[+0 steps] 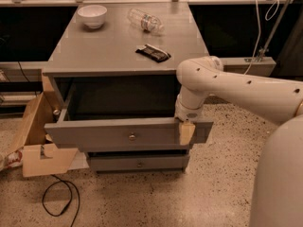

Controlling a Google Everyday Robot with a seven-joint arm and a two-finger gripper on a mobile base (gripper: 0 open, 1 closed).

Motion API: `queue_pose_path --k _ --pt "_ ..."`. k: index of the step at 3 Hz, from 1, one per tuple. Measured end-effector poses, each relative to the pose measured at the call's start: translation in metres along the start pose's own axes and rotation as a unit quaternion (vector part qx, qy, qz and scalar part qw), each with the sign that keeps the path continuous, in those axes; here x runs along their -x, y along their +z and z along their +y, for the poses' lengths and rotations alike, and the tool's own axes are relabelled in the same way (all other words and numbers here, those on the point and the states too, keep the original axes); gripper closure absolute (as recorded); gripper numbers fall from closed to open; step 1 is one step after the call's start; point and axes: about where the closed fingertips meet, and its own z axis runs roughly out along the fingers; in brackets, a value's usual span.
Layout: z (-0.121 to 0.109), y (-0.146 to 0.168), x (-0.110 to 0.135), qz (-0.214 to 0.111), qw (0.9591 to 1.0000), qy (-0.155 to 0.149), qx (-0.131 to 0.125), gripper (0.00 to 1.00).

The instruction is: Open top drawer

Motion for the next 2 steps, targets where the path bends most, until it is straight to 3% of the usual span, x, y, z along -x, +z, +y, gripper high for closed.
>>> queue_pose_path --k 2 --pt "0.039 0.003 0.009 0.026 0.9984 -0.015 0.048 0.0"
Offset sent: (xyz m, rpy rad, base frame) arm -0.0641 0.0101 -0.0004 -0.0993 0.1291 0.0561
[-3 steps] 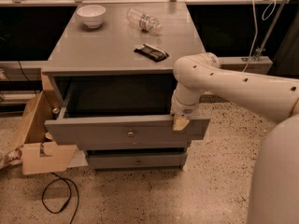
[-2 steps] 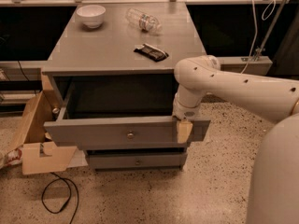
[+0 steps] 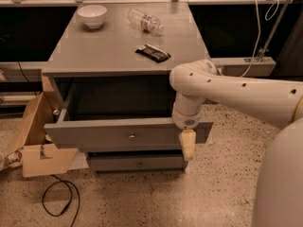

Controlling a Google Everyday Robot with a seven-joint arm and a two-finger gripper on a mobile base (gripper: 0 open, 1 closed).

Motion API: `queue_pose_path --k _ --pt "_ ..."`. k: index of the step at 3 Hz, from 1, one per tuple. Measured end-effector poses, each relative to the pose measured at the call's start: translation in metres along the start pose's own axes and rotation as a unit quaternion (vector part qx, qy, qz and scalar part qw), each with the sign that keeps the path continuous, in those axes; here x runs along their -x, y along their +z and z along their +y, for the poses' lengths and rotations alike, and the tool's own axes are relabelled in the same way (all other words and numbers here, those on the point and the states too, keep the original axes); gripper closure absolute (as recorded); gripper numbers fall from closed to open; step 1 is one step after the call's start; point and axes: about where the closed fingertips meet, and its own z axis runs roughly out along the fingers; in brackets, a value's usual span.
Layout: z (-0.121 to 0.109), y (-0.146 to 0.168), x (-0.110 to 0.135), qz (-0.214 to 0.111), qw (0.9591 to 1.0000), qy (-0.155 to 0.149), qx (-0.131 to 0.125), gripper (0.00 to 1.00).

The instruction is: Open top drawer

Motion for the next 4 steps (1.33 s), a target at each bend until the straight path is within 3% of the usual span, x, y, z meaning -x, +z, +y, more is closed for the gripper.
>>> queue_pose_path --k 1,2,3,4 --pt "0.018 0.0 0.003 0.012 0.9998 0.002 0.015 0.13" --pt "0.034 -0.004 0.002 0.011 0.9998 0.008 0.015 0.44" --pt "0.034 -0.007 0.003 0.011 0.9998 0.008 0.015 0.67" --pt "0.042 -0.009 -0.003 -0.004 0.9998 0.017 -0.005 0.9"
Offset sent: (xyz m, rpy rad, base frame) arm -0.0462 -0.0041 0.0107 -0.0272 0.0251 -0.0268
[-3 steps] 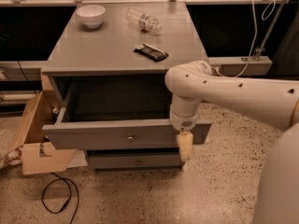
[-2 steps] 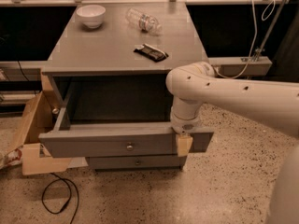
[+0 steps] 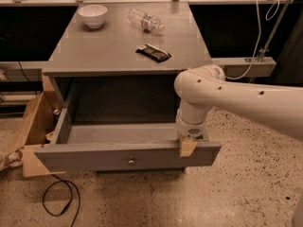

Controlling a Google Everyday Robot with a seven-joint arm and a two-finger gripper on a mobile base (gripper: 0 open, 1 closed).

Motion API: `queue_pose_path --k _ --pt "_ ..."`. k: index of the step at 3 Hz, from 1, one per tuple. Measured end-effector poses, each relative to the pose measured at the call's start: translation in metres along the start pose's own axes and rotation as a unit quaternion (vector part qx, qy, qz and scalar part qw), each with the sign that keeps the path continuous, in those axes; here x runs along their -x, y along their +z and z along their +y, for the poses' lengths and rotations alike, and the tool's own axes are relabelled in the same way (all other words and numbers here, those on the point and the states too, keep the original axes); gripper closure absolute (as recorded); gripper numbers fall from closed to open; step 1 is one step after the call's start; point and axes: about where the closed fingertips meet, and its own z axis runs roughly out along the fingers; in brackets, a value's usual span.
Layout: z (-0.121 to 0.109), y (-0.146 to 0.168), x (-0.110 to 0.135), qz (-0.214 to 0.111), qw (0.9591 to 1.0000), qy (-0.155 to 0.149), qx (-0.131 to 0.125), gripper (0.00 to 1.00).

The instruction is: Open top drawer

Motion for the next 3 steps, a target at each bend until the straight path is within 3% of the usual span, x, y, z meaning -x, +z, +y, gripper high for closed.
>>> queue_pose_path --k 1,3 --pt "-0.0001 0.0005 0.0003 0.0 1.0 0.0 0.0 0.92" --pt "0.0008 -0.0052 -0.0031 -0.008 0.9996 0.004 -0.027 0.45"
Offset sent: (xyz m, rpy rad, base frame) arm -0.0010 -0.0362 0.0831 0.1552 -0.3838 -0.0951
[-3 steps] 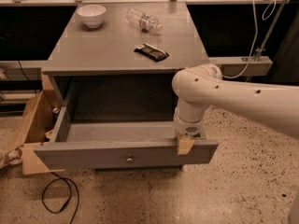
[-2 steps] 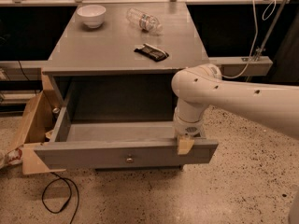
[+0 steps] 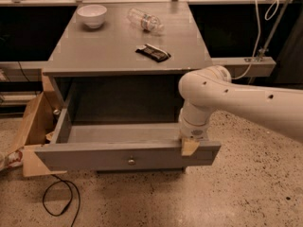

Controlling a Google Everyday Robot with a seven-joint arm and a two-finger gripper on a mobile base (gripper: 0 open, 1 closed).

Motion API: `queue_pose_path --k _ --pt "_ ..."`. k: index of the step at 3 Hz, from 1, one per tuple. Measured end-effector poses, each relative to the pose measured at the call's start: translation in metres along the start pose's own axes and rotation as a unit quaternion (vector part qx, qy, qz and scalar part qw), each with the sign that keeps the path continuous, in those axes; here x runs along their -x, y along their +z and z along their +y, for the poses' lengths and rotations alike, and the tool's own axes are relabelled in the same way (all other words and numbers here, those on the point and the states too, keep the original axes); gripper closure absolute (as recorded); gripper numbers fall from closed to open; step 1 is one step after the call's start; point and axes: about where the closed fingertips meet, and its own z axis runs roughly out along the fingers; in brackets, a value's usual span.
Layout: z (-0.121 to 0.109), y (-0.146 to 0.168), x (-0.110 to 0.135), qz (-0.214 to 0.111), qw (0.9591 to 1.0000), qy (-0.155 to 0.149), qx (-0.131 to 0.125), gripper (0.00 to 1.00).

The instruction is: Open top drawer

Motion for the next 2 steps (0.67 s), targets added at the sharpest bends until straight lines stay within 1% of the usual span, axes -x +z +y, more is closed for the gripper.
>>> queue_pose_path --k 1,2 --pt "0.002 -0.007 -0.003 -0.004 0.9999 0.003 -0.015 0.22" --pt "0.016 -0.067 -0.025 -0.02 0.9956 0.023 -0.088 0.0"
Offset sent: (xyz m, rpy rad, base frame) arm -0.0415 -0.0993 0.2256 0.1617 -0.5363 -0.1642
